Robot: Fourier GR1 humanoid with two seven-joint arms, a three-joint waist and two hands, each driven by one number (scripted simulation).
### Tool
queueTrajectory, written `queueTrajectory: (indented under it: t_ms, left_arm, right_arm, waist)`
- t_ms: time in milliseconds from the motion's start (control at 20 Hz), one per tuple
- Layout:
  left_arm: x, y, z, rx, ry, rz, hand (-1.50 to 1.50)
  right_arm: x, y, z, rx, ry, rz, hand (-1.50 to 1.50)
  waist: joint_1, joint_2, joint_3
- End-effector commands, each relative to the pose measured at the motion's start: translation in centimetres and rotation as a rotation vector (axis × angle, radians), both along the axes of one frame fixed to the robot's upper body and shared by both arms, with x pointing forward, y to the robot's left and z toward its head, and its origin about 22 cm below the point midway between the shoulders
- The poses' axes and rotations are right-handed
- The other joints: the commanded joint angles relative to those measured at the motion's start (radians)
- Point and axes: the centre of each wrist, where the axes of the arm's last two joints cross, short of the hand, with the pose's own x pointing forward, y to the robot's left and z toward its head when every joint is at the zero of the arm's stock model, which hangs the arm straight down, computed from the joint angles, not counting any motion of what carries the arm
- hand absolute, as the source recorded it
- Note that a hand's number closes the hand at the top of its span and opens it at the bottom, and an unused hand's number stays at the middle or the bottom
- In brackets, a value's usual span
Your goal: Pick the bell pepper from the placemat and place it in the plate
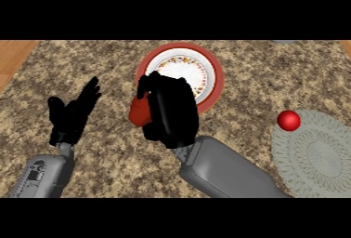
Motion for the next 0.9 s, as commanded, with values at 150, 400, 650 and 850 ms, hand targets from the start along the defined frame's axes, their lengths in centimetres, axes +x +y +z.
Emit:
queueTrajectory:
  t_ms: [150,400,650,850]
  left_arm:
    - [-0.3,1.6,0.1,-0.005,0.013,0.038,0.00]
    - [-0.5,2.2,-0.1,0.009,-0.017,0.057,0.00]
    - [-0.2,2.2,1.3,0.000,-0.014,0.065,0.00]
    - [-1.3,0.2,0.4,-0.009,-0.010,0.039,0.00]
  right_arm:
    - [3.9,2.5,0.2,0.108,0.021,-0.131,1.50]
    - [8.1,1.3,-0.8,0.102,0.036,-0.188,1.50]
    - [11.4,-0.7,-1.5,-0.025,0.116,-0.185,1.50]
    - [11.9,-2.5,-4.8,-0.055,0.238,-0.136,1.50]
  waist:
    - [-0.035,0.003,0.001]
    - [-0.042,0.006,0.002]
    - [-0.056,0.006,0.002]
    - [-0.042,0.008,0.003]
